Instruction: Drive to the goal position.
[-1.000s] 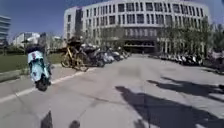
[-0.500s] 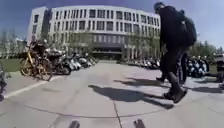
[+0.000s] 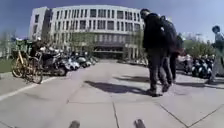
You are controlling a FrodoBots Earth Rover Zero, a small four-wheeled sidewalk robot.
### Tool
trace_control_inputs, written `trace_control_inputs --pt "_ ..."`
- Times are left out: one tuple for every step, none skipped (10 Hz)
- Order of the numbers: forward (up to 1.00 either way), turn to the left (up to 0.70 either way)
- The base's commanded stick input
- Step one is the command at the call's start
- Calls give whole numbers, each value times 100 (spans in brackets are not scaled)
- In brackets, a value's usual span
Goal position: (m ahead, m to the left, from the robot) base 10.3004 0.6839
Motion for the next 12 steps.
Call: trace_control_inputs --pt "7 0" --pt "0 0" --pt "0 0" --pt "0 0" --pt "0 0" --pt "0 0" --pt "0 0" --pt "0 0" --pt "53 0" --pt "85 0" --pt "85 0" --pt "85 0"
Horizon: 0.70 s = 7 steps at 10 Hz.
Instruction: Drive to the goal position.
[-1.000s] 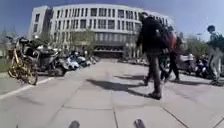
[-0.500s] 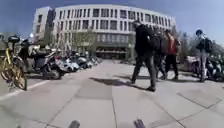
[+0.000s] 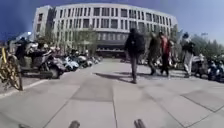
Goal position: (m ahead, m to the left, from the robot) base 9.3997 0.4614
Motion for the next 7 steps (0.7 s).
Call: trace_control_inputs --pt "85 0" --pt "85 0" --pt "85 0" --pt "85 0" --pt "85 0" --pt "85 0" --pt "85 0"
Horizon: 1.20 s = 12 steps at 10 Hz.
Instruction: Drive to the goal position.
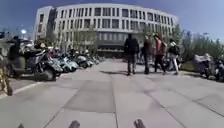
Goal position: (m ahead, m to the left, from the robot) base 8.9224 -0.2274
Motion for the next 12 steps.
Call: trace_control_inputs --pt "85 0" --pt "85 0" --pt "85 0" --pt "85 0" --pt "85 0" --pt "85 0" --pt "85 0" --pt "85 0" --pt "85 0" --pt "85 0" --pt "85 0" --pt "85 0"
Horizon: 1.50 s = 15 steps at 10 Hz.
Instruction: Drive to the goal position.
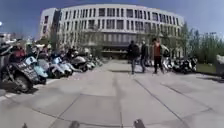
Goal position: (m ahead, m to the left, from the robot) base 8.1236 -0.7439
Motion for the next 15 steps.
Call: trace_control_inputs --pt "85 0" --pt "85 0" --pt "70 0" --pt "46 0" --pt "22 0" --pt "0 0" --pt "0 0" --pt "0 0" --pt "65 0" --pt "85 0" --pt "85 0" --pt "85 0" --pt "85 0" --pt "85 0" --pt "85 0"
